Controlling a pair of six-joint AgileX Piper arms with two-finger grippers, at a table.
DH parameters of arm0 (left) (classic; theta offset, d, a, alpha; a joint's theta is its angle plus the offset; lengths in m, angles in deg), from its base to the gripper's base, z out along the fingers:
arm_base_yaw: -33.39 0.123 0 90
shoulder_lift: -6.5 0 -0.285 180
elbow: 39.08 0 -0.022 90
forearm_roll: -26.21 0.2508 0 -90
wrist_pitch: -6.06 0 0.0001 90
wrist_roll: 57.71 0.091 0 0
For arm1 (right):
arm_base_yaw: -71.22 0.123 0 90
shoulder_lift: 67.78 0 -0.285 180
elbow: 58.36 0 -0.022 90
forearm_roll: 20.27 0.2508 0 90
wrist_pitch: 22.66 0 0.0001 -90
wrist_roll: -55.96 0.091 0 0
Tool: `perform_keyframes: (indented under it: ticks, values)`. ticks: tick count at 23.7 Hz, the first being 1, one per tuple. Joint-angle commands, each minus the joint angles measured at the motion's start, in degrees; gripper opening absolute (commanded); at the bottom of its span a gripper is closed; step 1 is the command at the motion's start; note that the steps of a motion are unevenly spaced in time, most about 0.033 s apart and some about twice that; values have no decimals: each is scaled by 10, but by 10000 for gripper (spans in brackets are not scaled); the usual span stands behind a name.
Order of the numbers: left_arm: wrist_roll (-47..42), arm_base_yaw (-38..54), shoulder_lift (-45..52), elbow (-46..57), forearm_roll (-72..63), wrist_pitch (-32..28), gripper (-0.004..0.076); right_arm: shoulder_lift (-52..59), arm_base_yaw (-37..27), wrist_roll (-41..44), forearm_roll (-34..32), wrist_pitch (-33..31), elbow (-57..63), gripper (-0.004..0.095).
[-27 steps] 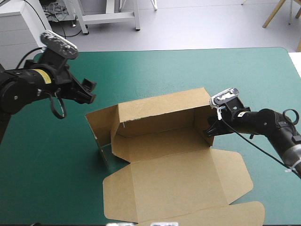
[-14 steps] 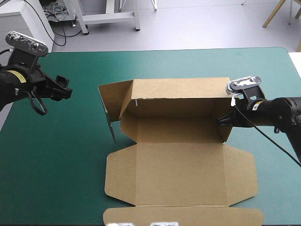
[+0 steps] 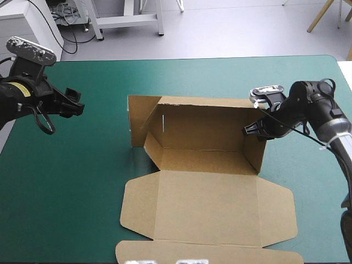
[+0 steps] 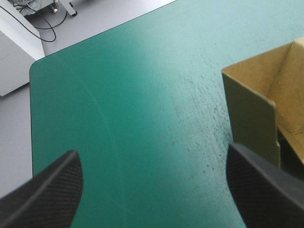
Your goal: Fold the box
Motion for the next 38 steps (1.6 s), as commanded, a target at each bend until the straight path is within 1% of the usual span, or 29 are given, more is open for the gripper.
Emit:
perform_keyframes:
  ticks: [1,4,6,8,9,10,11,12,13,14,15,16,20,29,34,38]
  values:
    - [-5,1,13,-11,3,22,582,-43,-2,-12,-8,0,-51,-19]
    - [-5,1,13,-11,4,22,582,-111,-2,-37,-18,4,-111,-17]
    - [-5,1,13,-11,4,19,582,-154,-2,-58,-18,15,-149,20]
    - [-5,1,13,-11,4,18,582,-184,-2,-61,-15,35,-178,139]
    - [-5,1,13,-11,4,18,582,-193,-2,-60,-15,47,-190,261]
    - [-5,1,13,-11,4,18,582,-195,-2,-60,-14,52,-196,341]
    - [-5,1,13,-11,5,18,582,-195,-2,-60,-14,56,-208,497]
    - [-5,1,13,-11,5,18,582,-194,-2,-51,-14,42,-222,598]
    - [-5,1,13,-11,5,18,582,-193,-2,-51,-14,31,-232,630]
    - [-5,1,13,-11,5,18,582,-193,-2,-47,-16,3,-251,646]
    - [-5,1,13,-11,5,18,582,-191,-2,-40,-18,-1,-260,646]
    - [-5,1,13,-11,5,18,582,-179,-2,-15,-19,-1,-267,646]
    - [-5,1,13,-11,6,22,582,-112,-2,-15,-21,-1,-267,646]
    - [-5,1,13,-11,6,14,582,0,-2,-9,-21,-1,-266,646]
    - [-5,1,13,-11,6,13,582,12,-2,-11,-24,-1,-264,646]
    - [-5,1,13,-11,6,13,582,-9,-2,-11,-36,0,-243,643]
